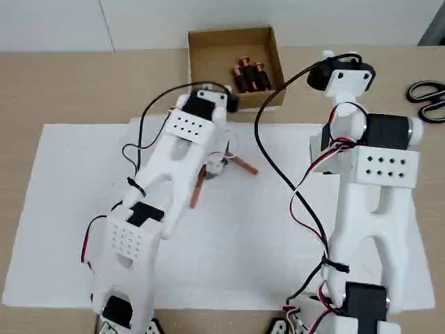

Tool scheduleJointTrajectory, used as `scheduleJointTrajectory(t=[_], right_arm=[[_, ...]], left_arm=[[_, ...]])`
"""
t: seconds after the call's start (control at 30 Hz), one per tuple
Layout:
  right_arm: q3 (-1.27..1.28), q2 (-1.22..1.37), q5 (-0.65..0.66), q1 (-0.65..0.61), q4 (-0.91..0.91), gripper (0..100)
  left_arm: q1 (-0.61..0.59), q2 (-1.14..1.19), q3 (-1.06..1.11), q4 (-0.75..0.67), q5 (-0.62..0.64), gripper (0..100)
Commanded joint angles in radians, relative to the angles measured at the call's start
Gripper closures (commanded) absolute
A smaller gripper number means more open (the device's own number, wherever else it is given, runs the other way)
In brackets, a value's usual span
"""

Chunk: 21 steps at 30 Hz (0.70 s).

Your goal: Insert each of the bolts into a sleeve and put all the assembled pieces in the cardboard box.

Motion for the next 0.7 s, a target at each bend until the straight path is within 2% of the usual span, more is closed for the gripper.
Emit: scheduleJointTrajectory(t=[0.0, 0.37, 0.53, 0.67], right_arm=[[-0.003, -0.047, -0.011, 0.001, 0.002, 99.5], [-0.003, -0.047, -0.012, 0.001, -0.004, 99.5], [-0.003, -0.047, -0.012, 0.001, -0.005, 99.5], [-0.003, -0.047, -0.012, 0.001, -0.005, 99.5]], left_arm=[[-0.034, -0.063, 0.082, 0.026, -0.143, 100], [-0.06, -0.06, 0.105, 0.025, -0.198, 99], [-0.061, -0.055, 0.105, 0.018, -0.213, 92], [-0.06, -0.058, 0.105, 0.011, -0.218, 91]])
